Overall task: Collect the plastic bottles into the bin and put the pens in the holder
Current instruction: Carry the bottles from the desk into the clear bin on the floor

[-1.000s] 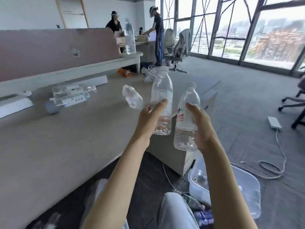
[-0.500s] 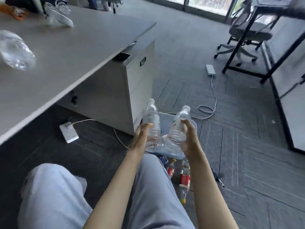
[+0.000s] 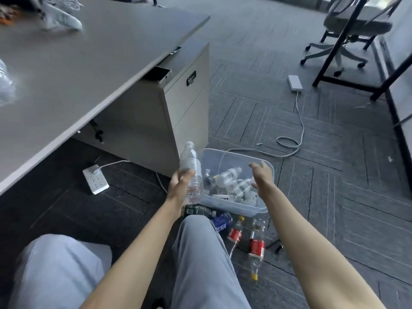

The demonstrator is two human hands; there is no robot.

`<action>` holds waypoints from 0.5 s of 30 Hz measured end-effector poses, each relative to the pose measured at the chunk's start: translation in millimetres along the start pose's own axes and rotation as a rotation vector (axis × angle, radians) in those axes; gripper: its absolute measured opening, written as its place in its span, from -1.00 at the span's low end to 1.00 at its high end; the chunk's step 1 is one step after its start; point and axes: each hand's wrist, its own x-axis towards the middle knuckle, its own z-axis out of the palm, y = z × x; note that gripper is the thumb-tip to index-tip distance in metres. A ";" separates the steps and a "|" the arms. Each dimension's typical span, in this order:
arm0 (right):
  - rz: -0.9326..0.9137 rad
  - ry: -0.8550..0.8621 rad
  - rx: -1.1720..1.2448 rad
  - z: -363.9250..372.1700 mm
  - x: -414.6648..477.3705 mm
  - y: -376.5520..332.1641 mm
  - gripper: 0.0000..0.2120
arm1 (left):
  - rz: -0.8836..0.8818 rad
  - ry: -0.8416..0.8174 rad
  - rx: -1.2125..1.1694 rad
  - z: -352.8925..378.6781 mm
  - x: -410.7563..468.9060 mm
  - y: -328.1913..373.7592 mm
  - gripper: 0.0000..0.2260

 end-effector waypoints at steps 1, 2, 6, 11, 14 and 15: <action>0.004 0.017 -0.005 -1.9 0.0 6.1 -0.37 | -0.005 0.012 0.018 -1.2 2.6 -2.7 -0.64; 0.008 0.029 -0.011 -3.1 0.0 12.1 -0.37 | -0.015 0.022 0.040 -2.3 5.2 -5.6 -0.59; 0.040 0.051 -0.037 -4.1 -3.7 26.3 -0.41 | -0.063 0.016 0.116 -0.4 11.5 -17.7 -0.47; 0.023 0.028 -0.099 -8.5 -15.3 39.5 -0.60 | -0.063 -0.085 0.261 18.8 10.0 -16.4 -0.38; -0.033 0.022 -0.195 -19.3 -20.3 48.0 -0.62 | -0.087 -0.139 0.326 44.8 21.1 -16.4 -0.28; -0.041 0.032 -0.205 -25.0 -19.8 49.5 -0.61 | -0.089 -0.152 0.359 56.2 27.4 -15.1 -0.26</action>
